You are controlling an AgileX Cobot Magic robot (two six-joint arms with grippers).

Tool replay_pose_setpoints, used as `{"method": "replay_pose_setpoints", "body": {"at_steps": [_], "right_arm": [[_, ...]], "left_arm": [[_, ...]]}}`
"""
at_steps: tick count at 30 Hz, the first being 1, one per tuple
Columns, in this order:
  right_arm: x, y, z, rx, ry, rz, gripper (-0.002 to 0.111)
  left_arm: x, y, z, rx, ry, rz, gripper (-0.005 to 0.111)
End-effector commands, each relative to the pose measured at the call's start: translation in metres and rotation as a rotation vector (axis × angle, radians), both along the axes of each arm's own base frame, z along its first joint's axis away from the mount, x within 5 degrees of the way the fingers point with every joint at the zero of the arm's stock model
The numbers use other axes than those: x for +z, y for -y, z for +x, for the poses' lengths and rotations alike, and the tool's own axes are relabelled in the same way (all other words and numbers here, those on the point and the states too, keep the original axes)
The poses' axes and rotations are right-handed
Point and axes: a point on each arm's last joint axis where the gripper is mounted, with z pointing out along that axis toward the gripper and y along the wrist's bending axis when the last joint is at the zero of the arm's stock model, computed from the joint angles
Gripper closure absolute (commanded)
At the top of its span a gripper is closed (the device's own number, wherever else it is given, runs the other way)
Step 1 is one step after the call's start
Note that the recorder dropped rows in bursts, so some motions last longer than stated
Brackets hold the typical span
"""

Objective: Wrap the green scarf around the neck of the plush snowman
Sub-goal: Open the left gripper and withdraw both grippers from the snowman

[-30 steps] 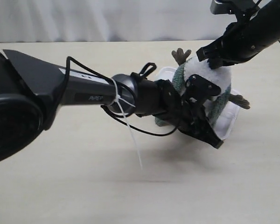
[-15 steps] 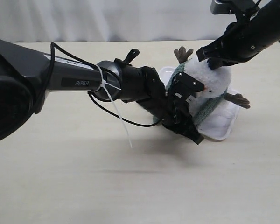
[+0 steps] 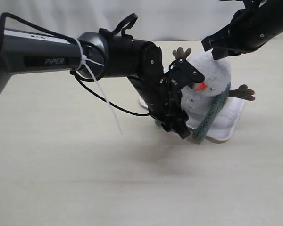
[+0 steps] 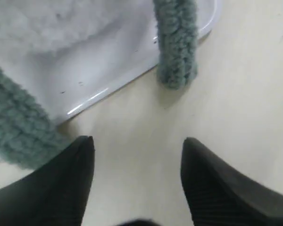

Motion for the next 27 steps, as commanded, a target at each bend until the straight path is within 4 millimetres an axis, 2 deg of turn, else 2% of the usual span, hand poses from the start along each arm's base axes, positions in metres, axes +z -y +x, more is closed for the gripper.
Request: {"method": "replay_pose_setpoints", "body": {"at_steps": [1, 4, 9, 13, 16, 20, 24, 27], "right_arm": [[0.031, 0.003, -0.014, 0.001, 0.076, 0.007, 0.074], [0.048, 0.003, -0.027, 0.002, 0.105, 0.035, 0.070], [0.060, 0.004, -0.045, 0.016, 0.070, 0.041, 0.070], [0.043, -0.011, -0.051, 0.103, 0.010, 0.024, 0.071], [0.029, -0.025, -0.050, 0.157, 0.005, -0.019, 0.073], [0.013, -0.024, -0.037, 0.088, 0.003, -0.113, 0.087], [-0.006, -0.027, -0.022, 0.081, 0.004, -0.124, 0.099], [-0.022, -0.028, -0.012, 0.079, -0.010, -0.144, 0.100]], "left_arm": [[0.026, -0.010, 0.005, 0.048, 0.100, 0.038, 0.054], [0.042, -0.011, 0.006, 0.067, 0.148, 0.008, 0.056], [0.044, -0.022, 0.011, 0.113, 0.201, 0.112, 0.069], [0.048, -0.030, 0.011, 0.133, 0.213, 0.102, 0.076], [0.061, -0.044, 0.012, 0.177, 0.247, 0.061, 0.088], [0.083, -0.067, 0.008, 0.230, 0.277, 0.011, 0.099], [0.101, -0.088, 0.000, 0.262, 0.314, -0.036, 0.100], [0.107, -0.101, -0.007, 0.283, 0.331, -0.062, 0.100]]}}
